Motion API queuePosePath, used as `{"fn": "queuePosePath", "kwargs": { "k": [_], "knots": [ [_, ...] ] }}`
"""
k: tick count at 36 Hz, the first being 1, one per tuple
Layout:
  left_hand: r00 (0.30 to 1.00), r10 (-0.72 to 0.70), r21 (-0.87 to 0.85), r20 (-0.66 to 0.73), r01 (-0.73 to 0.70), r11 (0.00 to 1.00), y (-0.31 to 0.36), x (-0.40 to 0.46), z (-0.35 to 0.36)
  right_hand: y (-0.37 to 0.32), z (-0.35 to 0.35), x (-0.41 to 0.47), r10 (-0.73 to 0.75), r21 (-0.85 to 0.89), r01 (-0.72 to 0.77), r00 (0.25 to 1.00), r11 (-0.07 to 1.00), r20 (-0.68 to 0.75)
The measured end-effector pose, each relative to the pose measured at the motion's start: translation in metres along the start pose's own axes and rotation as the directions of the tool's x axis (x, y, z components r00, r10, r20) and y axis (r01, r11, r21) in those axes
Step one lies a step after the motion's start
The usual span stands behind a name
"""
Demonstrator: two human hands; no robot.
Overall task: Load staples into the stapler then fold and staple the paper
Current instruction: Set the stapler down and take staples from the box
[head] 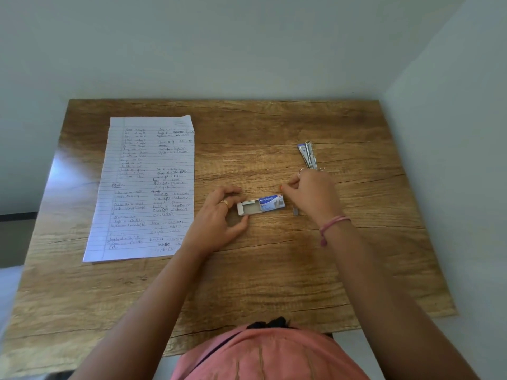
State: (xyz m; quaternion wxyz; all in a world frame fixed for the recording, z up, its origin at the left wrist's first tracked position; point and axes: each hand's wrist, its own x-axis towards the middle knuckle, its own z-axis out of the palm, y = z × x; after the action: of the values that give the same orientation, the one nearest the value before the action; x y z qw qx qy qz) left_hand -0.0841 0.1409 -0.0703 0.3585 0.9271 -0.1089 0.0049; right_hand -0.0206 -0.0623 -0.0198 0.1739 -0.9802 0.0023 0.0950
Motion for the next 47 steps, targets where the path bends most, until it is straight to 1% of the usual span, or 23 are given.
{"fn": "queuePosePath", "kwargs": {
  "k": [5,10,12,14,17,20,23,26,30,34,36,38,43,45,47],
  "knots": [
    [1.0,-0.002,0.004,0.002,0.002,1.0,-0.001,0.0,0.0,-0.002,0.005,0.005,0.001,-0.054,-0.002,1.0,0.999,-0.016],
    [1.0,-0.005,0.01,-0.001,0.005,1.0,-0.002,0.0,0.001,-0.002,0.009,0.006,-0.026,-0.091,0.02,0.997,0.996,-0.067],
    [1.0,-0.004,0.004,-0.001,0.004,1.0,-0.002,0.0,0.001,-0.002,0.008,0.006,-0.032,-0.086,0.027,0.997,0.996,-0.067],
    [1.0,0.001,0.001,-0.003,-0.001,1.0,-0.002,0.0,0.001,-0.002,0.007,0.005,-0.06,-0.034,0.058,0.996,0.998,-0.061],
    [1.0,0.0,0.001,-0.006,0.0,1.0,-0.002,0.0,0.001,-0.004,0.002,-0.001,-0.173,0.084,0.178,0.983,0.98,-0.062],
    [1.0,0.008,0.007,-0.01,-0.008,1.0,-0.003,0.0,0.002,-0.01,-0.001,-0.01,-0.351,0.161,0.342,0.936,0.926,0.029],
    [1.0,0.01,0.009,-0.016,-0.01,1.0,-0.003,-0.001,0.002,-0.015,0.003,-0.016,-0.449,0.118,0.435,0.882,0.893,0.143],
    [1.0,0.003,0.012,-0.017,-0.003,1.0,-0.003,-0.001,0.002,-0.017,0.01,-0.018,-0.484,0.033,0.486,0.857,0.873,0.178],
    [1.0,0.006,0.01,-0.007,-0.006,1.0,-0.003,-0.001,0.002,-0.019,0.014,-0.022,-0.493,0.003,0.499,0.856,0.867,0.153],
    [1.0,0.013,0.005,-0.011,-0.013,1.0,-0.004,-0.001,0.002,-0.015,0.01,-0.025,-0.45,0.097,0.442,0.888,0.892,0.097],
    [1.0,0.02,0.0,-0.018,-0.02,1.0,-0.004,-0.001,0.003,-0.009,0.007,-0.025,-0.404,0.107,0.395,0.911,0.912,0.079],
    [0.999,0.023,-0.005,-0.022,-0.024,1.0,-0.005,0.0,0.003,-0.002,0.005,-0.025,-0.376,0.092,0.368,0.921,0.925,0.099],
    [0.999,0.03,-0.021,-0.029,-0.031,0.999,-0.003,0.0,0.002,0.011,0.003,-0.025,-0.337,0.038,0.34,0.897,0.94,0.285],
    [0.999,0.035,-0.012,-0.033,-0.036,0.999,-0.002,-0.001,0.002,0.013,0.005,-0.026,-0.345,0.043,0.346,0.899,0.937,0.271],
    [0.999,0.037,0.003,-0.024,-0.037,0.999,-0.002,-0.001,0.002,0.013,0.008,-0.027,-0.362,0.058,0.359,0.905,0.932,0.223]
  ]
}}
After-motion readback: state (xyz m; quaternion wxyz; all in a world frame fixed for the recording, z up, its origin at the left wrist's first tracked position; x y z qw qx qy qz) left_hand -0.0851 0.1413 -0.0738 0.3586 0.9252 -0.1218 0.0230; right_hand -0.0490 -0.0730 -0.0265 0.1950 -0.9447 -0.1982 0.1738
